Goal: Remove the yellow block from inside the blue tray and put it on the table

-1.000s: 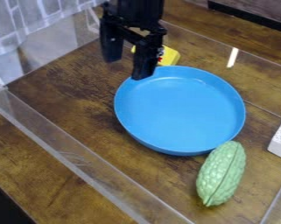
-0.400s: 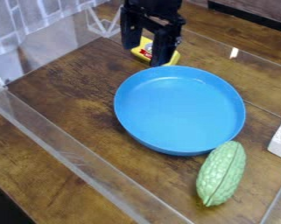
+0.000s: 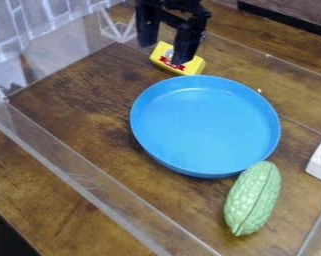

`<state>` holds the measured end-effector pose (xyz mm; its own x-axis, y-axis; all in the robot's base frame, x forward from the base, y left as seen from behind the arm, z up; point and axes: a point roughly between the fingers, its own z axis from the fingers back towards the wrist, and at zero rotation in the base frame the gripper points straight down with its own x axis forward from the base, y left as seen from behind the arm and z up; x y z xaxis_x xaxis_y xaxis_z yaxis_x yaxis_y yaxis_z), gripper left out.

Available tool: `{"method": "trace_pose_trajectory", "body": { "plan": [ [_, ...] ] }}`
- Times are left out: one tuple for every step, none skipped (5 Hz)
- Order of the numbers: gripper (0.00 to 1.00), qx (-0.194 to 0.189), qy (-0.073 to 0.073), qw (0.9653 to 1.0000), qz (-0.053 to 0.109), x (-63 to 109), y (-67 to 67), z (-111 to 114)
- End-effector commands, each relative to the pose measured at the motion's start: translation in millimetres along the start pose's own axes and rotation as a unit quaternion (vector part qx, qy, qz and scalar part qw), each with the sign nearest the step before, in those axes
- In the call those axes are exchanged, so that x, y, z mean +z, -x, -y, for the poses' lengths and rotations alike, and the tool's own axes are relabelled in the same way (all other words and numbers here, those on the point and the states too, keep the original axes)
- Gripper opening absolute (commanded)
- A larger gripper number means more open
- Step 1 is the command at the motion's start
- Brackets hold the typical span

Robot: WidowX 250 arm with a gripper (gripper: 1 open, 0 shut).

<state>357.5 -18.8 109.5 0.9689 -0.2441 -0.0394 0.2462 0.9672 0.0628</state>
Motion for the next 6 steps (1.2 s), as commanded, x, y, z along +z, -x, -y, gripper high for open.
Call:
{"method": "trace_pose_trajectory", "body": {
  "plan": [
    [1.00,0.014,-0.009,0.9993,0.032,18.4,-4.2,-27],
    [1.00,0.030,-0.010,0.9988,0.038,29.0,-6.0,-55],
    [1.00,0.042,-0.013,0.9983,0.037,32.0,-8.0,-73],
    [1.00,0.036,-0.012,0.9987,0.035,16.4,-13.7,-81],
    [1.00,0.019,-0.011,0.9992,0.035,1.2,-21.9,-89],
    [1.00,-0.022,-0.009,0.9991,0.035,-6.3,-36.1,-91]
  ]
}}
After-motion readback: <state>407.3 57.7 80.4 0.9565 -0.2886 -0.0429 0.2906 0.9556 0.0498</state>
